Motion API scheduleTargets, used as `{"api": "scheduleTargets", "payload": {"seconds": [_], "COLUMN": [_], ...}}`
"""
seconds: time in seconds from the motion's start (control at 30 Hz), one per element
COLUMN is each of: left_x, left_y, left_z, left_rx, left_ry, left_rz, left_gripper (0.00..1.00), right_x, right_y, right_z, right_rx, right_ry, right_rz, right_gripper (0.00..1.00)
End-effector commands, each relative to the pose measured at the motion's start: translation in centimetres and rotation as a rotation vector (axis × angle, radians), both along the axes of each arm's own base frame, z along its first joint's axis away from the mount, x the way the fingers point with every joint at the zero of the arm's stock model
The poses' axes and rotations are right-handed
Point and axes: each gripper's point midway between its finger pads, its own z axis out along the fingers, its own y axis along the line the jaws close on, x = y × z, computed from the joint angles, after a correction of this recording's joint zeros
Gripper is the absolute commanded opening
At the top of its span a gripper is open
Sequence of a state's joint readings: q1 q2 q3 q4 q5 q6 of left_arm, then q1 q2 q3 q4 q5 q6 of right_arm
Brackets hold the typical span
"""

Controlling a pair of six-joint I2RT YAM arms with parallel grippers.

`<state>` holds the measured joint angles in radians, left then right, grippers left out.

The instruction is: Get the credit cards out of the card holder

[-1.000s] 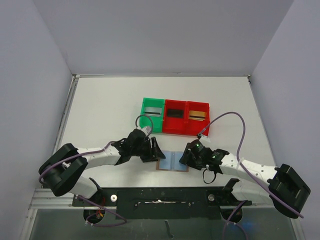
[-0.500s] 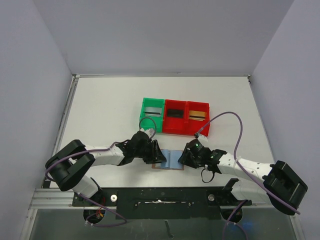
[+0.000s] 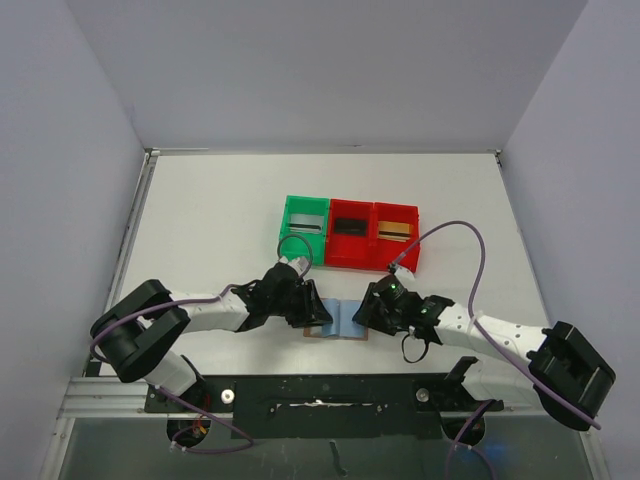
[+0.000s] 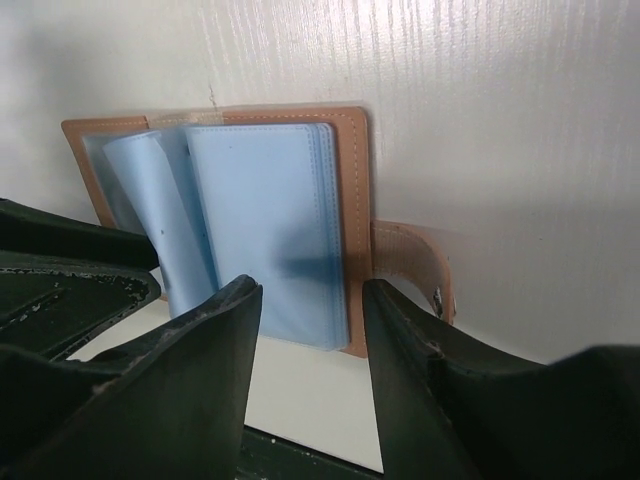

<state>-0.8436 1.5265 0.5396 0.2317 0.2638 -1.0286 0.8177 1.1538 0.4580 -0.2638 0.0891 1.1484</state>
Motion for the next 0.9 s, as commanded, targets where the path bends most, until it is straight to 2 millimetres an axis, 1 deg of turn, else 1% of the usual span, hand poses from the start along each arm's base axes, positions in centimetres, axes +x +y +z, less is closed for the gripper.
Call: {"api": "scheduleTargets", "payload": {"seconds": [0.0, 0.13, 0.3, 0.47, 0.57, 0.63, 0.7, 0.77, 0.8, 0.87], "left_x": [1.3, 1.4, 1.5, 1.3, 1.2, 1.1, 1.0, 1.0, 0.9, 0.8], "left_y": [-0.3, -0.2, -0.2, -0.3, -0.4, -0.4, -0.4, -0.4, -0.4, -0.4], "left_z": [1.4, 1.5, 1.6, 1.4, 1.2, 1.1, 0.9, 0.6, 0.5, 0.3], "left_rx": [0.008, 0.015, 0.018, 0.016, 0.015, 0.017, 0.016, 0.017, 0.017, 0.015], "left_ry": [-0.061, -0.066, -0.070, -0.063, -0.058, -0.054, -0.051, -0.045, -0.043, -0.036], "left_rz": [0.022, 0.025, 0.023, 0.014, 0.008, 0.006, 0.003, 0.000, -0.001, -0.002], "left_gripper": [0.36, 0.36, 0.36, 0.35, 0.35, 0.34, 0.33, 0.32, 0.31, 0.30], "right_x": [1.4, 1.8, 1.8, 1.7, 1.3, 1.1, 1.0, 0.7, 1.1, 1.4], "right_y": [0.4, 1.4, 2.4, 2.7, 2.0, 2.1, 3.2, 4.8, 5.7, 6.7], "right_z": [2.2, 3.1, 2.9, 1.4, -0.2, -0.7, -0.6, -0.1, 0.7, 1.5], "right_rx": [0.024, 0.071, 0.086, 0.079, 0.027, 0.013, 0.067, 0.166, 0.225, 0.299], "right_ry": [-0.059, -0.096, -0.089, -0.053, 0.010, 0.027, 0.025, 0.015, -0.010, -0.033], "right_rz": [-0.037, 0.001, 0.035, 0.047, 0.027, 0.035, 0.068, 0.113, 0.126, 0.140], "right_gripper": [0.46, 0.45, 0.44, 0.43, 0.42, 0.42, 0.42, 0.40, 0.39, 0.37]}}
